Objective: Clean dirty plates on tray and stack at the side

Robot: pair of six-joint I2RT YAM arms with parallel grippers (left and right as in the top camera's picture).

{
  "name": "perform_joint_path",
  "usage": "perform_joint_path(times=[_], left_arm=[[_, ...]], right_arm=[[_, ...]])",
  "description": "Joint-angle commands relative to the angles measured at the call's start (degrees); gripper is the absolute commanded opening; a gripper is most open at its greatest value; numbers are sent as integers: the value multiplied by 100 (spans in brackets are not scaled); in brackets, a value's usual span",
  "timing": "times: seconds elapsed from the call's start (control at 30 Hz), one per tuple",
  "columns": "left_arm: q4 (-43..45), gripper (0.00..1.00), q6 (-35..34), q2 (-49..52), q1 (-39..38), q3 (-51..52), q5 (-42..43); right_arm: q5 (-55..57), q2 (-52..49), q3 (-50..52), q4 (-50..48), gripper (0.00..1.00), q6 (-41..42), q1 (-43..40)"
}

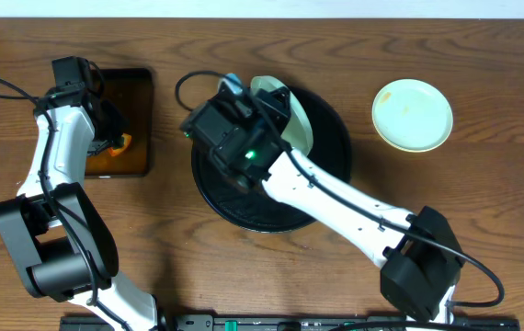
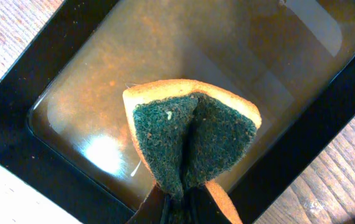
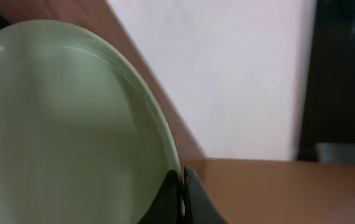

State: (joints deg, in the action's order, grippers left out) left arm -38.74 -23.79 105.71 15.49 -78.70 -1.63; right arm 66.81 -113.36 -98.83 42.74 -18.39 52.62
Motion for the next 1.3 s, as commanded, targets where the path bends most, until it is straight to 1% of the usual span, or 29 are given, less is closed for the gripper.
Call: perform_joint_path(times=[0.0, 0.03, 0.17, 0.23, 0.27, 0.37, 0.4, 0.5, 0.63, 0.77, 0.87, 0.93, 1.1, 1.13, 1.17, 1.2, 1.27], left_arm=[[-17, 8, -7, -4, 22, 26, -4], [-17, 8, -7, -4, 20, 26, -4], [-20, 8, -7, -4, 20, 26, -4], [-20, 8, -7, -4, 22, 26, -4], [-17, 9, -7, -4, 20, 26, -4], [-17, 8, -9, -4, 20, 26, -4], [-13, 8, -9, -4, 20, 26, -4], [-4, 8, -9, -4, 20, 26, -4], [24, 8, -9, -4, 20, 26, -4], [46, 8, -9, -4, 20, 26, -4], [48, 8, -9, -4, 20, 26, -4], [63, 8, -9, -4, 20, 26, -4], [90, 8, -9, -4, 20, 66, -4], [92, 8, -7, -4, 20, 70, -4], [92, 8, -9, -4, 20, 70, -4], [94, 8, -9, -4, 20, 70, -4], [92, 8, -7, -4, 20, 70, -4]], right_arm=[[-1287, 205, -151, 391, 1, 1342, -444], [-2085, 256, -170, 551, 1, 1613, -638], [-4203, 446, -192, 813, 1, 2354, -1600], [-5348, 501, -192, 879, 1, 2608, -2297], [-5956, 501, -192, 905, 1, 2669, -2688], [-7152, 492, -186, 1012, 1, 2673, -3565], [-7707, 492, -164, 1091, 1, 2671, -4148], [-8056, 481, -155, 1209, 1, 2640, -4977], [-8056, 452, -153, 1318, 1, 2365, -5781], [-8041, 435, -59, 1322, 1, 2326, -6492], [-8041, 433, 166, 1088, 1, 2328, -6843], [-8041, 428, 461, 741, 1, 2330, -7023], [-8054, 426, 1019, 127, 2, 2507, -7090], [-8059, 426, 1108, 17, 8, 2557, -7077], [-8059, 426, 1167, -35, 18, 2610, -7066], [-8076, 426, 1215, -72, 24, 2660, -7049], [-8266, 426, 1222, -39, 31, 2649, -7007]])
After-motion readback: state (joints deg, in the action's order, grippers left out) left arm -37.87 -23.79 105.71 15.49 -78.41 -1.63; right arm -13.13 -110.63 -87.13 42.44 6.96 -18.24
